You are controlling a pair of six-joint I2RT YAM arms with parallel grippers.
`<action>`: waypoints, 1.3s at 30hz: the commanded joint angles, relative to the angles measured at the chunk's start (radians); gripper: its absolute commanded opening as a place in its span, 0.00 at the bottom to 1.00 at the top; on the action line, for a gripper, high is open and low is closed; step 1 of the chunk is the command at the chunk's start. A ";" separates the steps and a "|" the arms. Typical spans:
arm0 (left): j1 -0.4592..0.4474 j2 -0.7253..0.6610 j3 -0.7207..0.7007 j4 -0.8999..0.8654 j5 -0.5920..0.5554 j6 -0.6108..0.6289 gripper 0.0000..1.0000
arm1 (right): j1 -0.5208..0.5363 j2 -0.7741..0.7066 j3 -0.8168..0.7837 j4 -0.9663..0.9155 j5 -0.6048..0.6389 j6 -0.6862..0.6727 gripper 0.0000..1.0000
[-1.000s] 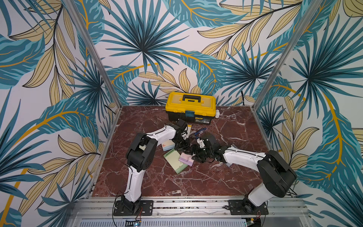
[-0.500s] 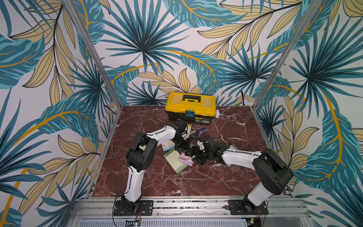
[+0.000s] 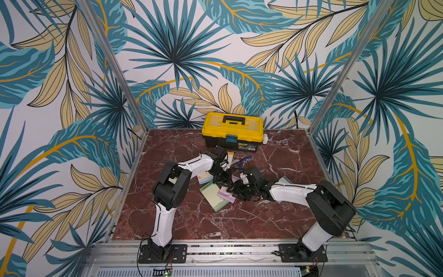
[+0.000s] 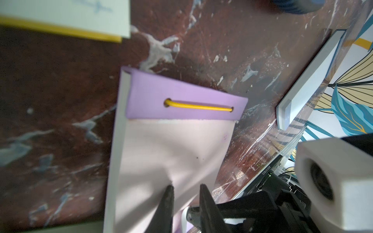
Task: Tear off pages from different memo pads
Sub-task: Pick up the memo pad from the center of the board.
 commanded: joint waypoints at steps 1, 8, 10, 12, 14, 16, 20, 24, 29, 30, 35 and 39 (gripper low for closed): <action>0.000 -0.002 -0.029 0.005 -0.030 -0.004 0.25 | 0.015 0.029 0.002 -0.052 0.009 -0.007 0.29; 0.000 -0.004 -0.031 0.008 -0.029 -0.003 0.25 | 0.020 0.019 0.021 -0.110 0.027 -0.031 0.13; 0.002 -0.010 -0.032 0.011 -0.021 -0.004 0.25 | 0.022 0.022 0.028 -0.123 0.030 -0.039 0.13; 0.008 -0.039 -0.043 0.028 -0.014 -0.007 0.25 | 0.023 0.027 0.032 -0.131 0.034 -0.046 0.13; 0.023 -0.094 -0.062 0.055 -0.004 -0.032 0.24 | 0.024 0.033 0.028 -0.131 0.036 -0.051 0.13; 0.040 -0.157 -0.075 0.058 -0.007 -0.061 0.24 | 0.024 0.038 0.026 -0.131 0.039 -0.057 0.12; 0.030 -0.275 -0.114 0.045 -0.040 -0.104 0.19 | 0.024 0.050 0.027 -0.111 0.031 -0.060 0.10; -0.019 -0.319 -0.151 -0.015 -0.084 -0.106 0.16 | 0.024 0.041 0.026 -0.082 0.018 -0.053 0.06; -0.070 -0.327 -0.191 -0.054 -0.129 -0.125 0.12 | 0.024 -0.006 0.012 -0.076 0.027 -0.027 0.06; -0.080 -0.330 -0.198 -0.046 -0.121 -0.131 0.12 | 0.022 -0.017 0.008 -0.078 0.032 -0.019 0.06; -0.122 -0.309 -0.206 -0.056 -0.123 -0.141 0.08 | 0.021 -0.052 -0.022 -0.069 0.068 0.041 0.07; -0.138 -0.281 -0.219 -0.051 -0.133 -0.146 0.08 | 0.022 -0.060 -0.050 -0.035 0.079 0.081 0.08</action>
